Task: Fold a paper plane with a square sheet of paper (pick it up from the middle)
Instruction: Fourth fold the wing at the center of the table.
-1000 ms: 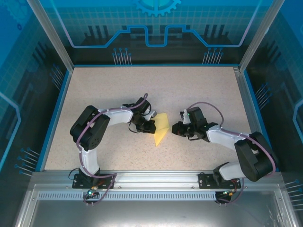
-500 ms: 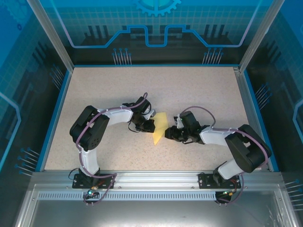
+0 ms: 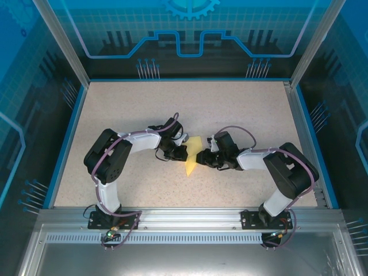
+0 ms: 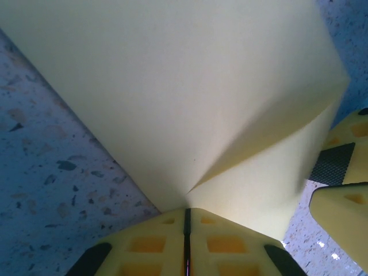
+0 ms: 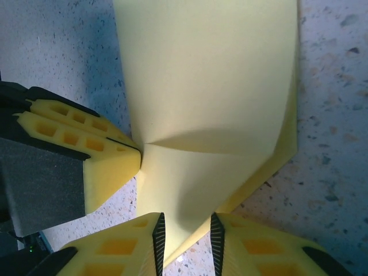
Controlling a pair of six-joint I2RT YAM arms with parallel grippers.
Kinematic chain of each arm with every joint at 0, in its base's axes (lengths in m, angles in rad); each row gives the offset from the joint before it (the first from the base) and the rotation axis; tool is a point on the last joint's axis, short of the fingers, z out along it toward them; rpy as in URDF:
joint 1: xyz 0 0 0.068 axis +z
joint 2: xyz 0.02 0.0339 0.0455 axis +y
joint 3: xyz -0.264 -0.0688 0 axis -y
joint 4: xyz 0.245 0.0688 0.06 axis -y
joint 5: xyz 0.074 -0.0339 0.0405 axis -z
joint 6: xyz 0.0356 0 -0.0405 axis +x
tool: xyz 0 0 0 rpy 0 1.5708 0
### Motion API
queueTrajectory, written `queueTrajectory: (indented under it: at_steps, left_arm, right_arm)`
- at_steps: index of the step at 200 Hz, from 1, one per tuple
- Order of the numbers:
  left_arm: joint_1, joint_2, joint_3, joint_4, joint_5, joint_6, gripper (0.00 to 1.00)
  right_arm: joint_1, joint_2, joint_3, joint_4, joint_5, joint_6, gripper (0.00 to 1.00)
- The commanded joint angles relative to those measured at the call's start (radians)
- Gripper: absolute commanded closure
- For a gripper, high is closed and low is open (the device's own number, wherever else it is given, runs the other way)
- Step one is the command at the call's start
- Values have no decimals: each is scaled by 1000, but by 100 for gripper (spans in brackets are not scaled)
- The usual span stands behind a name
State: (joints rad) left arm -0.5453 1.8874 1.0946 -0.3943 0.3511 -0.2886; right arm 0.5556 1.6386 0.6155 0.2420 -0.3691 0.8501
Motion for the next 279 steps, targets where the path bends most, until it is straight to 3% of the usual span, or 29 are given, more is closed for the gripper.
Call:
queueTrajectory:
  at_steps: [1,105,213,248,279]
  left_arm:
    - [7,5,-36,-52,-72,9,91]
    - [7,16,-47,-37,-73,12,92]
    - [7,30,-43,-35,-75,16,92]
    - [8,30,-45,-35,-77,17,92]
    - [9,38,-41,-34,-73,17,92]
  right_arm:
    - [-8,-3,20,22,-21,6,72]
    - [-42,3,30,54,-45,2,73]
    - [-13,-29,62,3,-27,-16,88]
    - [-3,-45,66,-7,-28,-15,87]
    - [11,-65,54,-5,-24,-8,79]
